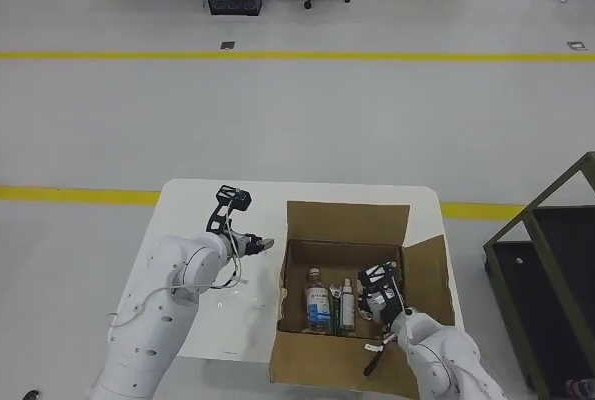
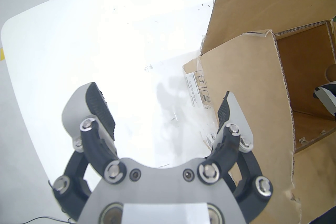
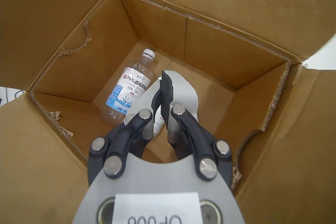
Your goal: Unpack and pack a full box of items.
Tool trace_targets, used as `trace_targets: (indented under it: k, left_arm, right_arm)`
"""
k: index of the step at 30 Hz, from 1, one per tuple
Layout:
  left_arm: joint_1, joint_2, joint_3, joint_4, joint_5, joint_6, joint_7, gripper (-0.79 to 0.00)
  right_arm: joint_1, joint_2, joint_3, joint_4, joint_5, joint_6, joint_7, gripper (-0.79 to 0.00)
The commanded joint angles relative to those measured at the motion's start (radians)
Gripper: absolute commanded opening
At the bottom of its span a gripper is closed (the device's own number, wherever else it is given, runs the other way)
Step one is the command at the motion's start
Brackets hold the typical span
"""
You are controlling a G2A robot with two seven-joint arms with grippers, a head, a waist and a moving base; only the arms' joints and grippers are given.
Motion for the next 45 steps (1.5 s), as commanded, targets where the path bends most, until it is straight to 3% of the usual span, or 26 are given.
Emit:
trace_targets:
  k: [1, 13, 17, 23, 28, 45]
  left_arm:
    - [0.0, 0.0, 0.0, 0.0, 0.0, 0.0, 0.0, 0.0]
    - [0.0, 0.0, 0.0, 0.0, 0.0, 0.0, 0.0, 0.0]
    - [0.0, 0.0, 0.0, 0.0, 0.0, 0.0, 0.0, 0.0]
    - [0.0, 0.0, 0.0, 0.0, 0.0, 0.0, 0.0, 0.0]
    - [0.0, 0.0, 0.0, 0.0, 0.0, 0.0, 0.0, 0.0]
    - [0.001, 0.0, -0.001, 0.0, 0.003, 0.0, 0.008, 0.0]
  right_arm:
    - [-0.001, 0.0, 0.001, -0.001, -0.003, 0.001, -0.003, -0.785]
    - [0.006, -0.001, -0.013, -0.005, -0.038, 0.031, 0.009, -0.785]
    - [0.048, -0.016, -0.125, -0.032, -0.193, 0.226, 0.157, -0.785]
    - [0.152, -0.053, -0.246, 0.047, -0.175, 0.45, 0.308, -0.785]
    - [0.25, -0.069, -0.26, 0.169, -0.08, 0.411, 0.304, -0.785]
    - [0.234, -0.072, -0.255, 0.188, -0.043, 0.417, 0.266, -0.785]
